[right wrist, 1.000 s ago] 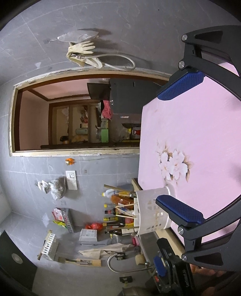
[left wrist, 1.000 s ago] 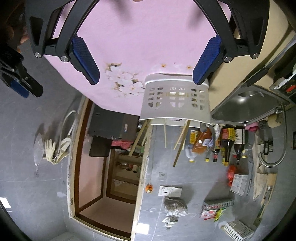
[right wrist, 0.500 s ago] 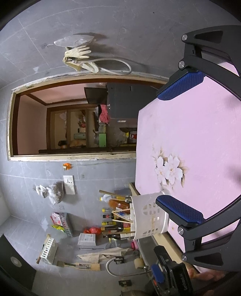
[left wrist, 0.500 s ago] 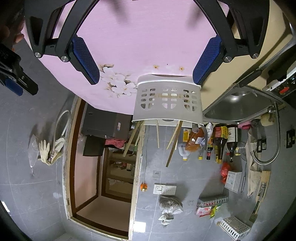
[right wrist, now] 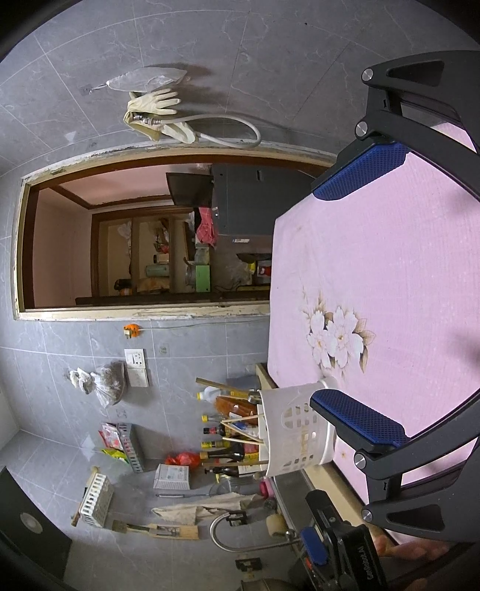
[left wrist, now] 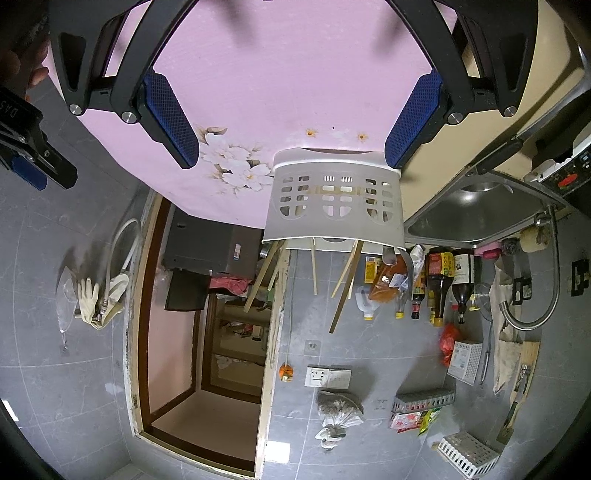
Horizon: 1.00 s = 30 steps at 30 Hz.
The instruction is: Organize utensils
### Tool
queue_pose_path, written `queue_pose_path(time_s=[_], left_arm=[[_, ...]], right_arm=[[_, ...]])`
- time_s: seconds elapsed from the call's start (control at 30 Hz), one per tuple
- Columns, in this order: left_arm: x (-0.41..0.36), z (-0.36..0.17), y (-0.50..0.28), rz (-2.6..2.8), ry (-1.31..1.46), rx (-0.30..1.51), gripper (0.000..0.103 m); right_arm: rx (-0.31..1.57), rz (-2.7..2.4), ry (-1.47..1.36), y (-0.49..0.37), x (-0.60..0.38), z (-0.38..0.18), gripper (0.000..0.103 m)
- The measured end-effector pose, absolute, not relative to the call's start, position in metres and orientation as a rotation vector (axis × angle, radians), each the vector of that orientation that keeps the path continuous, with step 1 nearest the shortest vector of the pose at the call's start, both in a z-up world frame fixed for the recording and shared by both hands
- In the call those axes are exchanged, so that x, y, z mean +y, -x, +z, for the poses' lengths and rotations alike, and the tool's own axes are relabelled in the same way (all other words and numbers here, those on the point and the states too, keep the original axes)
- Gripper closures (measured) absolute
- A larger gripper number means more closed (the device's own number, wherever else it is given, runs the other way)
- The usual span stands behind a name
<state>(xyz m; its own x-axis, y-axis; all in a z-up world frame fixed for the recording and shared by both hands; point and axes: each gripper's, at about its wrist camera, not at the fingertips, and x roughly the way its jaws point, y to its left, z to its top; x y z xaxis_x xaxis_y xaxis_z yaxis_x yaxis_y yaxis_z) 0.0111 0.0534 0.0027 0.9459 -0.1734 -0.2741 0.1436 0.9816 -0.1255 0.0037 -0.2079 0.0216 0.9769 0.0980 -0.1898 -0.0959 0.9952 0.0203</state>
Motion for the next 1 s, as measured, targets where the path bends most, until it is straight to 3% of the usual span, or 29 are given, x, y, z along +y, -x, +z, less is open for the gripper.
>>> queue_pose_path(time_s=[1.0], left_arm=[[0.0555,0.0015,-0.012,-0.163,0.108,0.296,0.004]], right_arm=[[0.203,0.102,-0.013,-0.004,-0.2057,0.0199,0.0]])
